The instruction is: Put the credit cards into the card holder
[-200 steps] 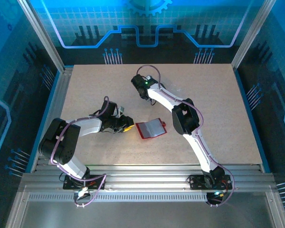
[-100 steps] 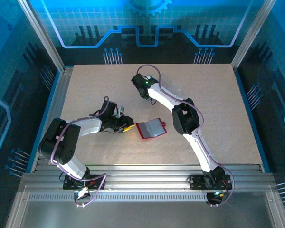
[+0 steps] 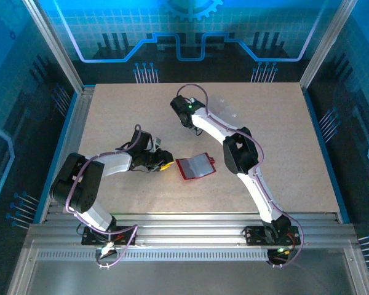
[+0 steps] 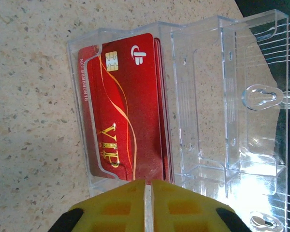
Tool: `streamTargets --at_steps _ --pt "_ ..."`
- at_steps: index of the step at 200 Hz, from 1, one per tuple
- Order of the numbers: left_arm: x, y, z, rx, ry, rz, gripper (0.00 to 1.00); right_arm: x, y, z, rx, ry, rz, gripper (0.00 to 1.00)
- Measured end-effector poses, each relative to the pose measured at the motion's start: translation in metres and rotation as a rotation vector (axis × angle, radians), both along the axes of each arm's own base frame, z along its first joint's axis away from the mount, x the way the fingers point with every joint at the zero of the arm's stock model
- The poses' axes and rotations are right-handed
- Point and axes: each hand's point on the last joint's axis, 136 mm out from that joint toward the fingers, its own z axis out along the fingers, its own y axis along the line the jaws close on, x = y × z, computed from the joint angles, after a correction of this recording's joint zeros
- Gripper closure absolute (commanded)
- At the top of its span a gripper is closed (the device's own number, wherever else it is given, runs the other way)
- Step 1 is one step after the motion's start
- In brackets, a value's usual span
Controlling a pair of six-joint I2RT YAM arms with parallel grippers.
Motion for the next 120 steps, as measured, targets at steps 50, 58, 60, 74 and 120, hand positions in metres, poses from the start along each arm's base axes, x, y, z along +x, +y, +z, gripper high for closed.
streamTargets --at_steps 50,58,60,74,120 --pt "0.0 0.0 0.001 -0.001 -0.003 0.0 0.68 0.001 0.003 0.004 0.027 0.017 0.012 0.55" --pt "0.0 0.0 0.001 -0.001 -0.004 0.0 0.68 0.002 0.002 0.006 0.03 0.014 0.01 0.51" --pt "0.0 0.0 0.001 -0.001 -0.003 0.0 0.68 0.003 0.002 0.007 0.037 0.01 0.005 0.49" --pt "0.0 0.0 0.001 -0.001 -0.004 0.0 0.68 0.007 -0.002 0.012 0.043 0.006 0.001 0.48" --pt "0.0 0.0 0.001 -0.001 -0.004 0.0 0.68 0.025 -0.011 0.009 0.096 0.002 -0.023 0.51"
